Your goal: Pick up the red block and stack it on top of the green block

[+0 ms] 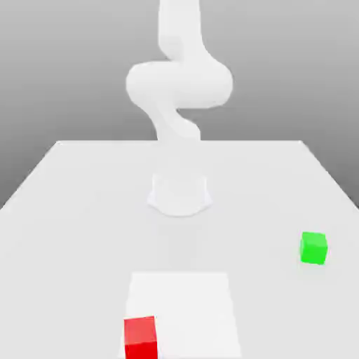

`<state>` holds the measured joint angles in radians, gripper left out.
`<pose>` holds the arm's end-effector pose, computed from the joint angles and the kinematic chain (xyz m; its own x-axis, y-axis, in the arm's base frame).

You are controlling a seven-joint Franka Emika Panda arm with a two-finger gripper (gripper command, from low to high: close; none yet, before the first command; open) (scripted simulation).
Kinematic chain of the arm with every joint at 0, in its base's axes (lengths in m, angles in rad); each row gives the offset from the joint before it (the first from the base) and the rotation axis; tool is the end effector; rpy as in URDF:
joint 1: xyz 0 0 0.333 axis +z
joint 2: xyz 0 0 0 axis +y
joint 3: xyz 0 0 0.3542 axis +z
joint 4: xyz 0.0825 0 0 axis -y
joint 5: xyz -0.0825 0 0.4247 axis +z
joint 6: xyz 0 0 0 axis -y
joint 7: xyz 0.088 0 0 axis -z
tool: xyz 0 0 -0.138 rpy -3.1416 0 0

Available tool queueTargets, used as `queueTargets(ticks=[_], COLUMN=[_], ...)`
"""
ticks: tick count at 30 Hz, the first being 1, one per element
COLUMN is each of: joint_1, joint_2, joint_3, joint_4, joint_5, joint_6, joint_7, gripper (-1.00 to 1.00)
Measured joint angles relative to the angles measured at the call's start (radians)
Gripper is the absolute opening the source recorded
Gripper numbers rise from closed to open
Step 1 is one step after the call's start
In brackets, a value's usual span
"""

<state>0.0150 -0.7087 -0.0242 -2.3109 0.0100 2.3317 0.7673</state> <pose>0.4168 -0.0065 0.6804 0.5341 -0.7083 0.4616 -0.5202 -0.7057 -0.4810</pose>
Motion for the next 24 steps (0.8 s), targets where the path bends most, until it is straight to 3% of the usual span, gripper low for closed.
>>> queueTargets(ticks=[12, 24], joint_1=[0.047, 0.025], joint_2=[0.442, 0.873], joint_3=[-0.095, -0.122], joint_4=[-0.052, -0.105], joint_5=[0.065, 0.083], joint_6=[0.152, 0.303], joint_7=[-0.171, -0.307], gripper=[0.0, 0.0])
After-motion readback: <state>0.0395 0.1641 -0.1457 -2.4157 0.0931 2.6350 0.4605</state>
